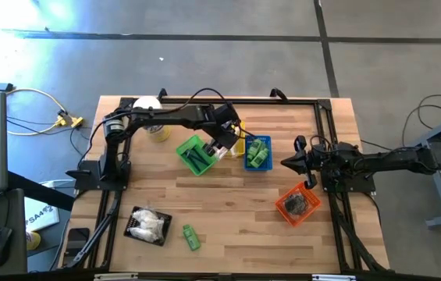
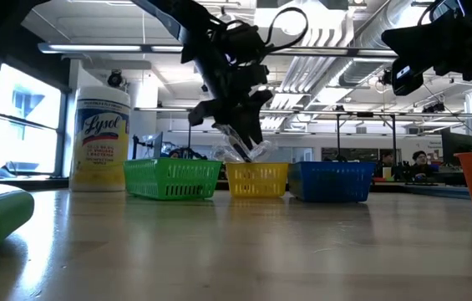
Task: Pick & Place Travel size toiletries
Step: Put the blue toothbrush into the yellow basket
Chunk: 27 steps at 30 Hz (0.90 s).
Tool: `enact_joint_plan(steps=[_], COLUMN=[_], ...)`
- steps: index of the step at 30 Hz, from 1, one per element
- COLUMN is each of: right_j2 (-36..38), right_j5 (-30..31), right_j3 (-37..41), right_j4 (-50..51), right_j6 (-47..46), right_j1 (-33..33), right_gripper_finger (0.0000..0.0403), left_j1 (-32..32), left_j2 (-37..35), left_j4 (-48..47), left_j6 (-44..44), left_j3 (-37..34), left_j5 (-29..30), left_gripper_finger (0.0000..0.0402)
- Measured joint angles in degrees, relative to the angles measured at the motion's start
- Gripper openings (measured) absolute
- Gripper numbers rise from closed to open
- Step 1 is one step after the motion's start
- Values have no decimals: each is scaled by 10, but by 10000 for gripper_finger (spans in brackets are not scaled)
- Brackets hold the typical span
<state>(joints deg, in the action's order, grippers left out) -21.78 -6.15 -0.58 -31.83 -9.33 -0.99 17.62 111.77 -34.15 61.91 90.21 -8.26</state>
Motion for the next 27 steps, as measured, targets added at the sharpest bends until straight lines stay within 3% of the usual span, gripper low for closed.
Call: enact_joint_plan(steps=[27], right_j2=[0], right_j5=[1], right_j3=[0], right_j4=[3], right_j6=[0], right_j1=[0], right_gripper_finger=[2], left_j1=[0], left_j2=[49], left_j4=[22], left_j6=[54], left_j3=[0], left_j5=[24], left_gripper_finger=[121])
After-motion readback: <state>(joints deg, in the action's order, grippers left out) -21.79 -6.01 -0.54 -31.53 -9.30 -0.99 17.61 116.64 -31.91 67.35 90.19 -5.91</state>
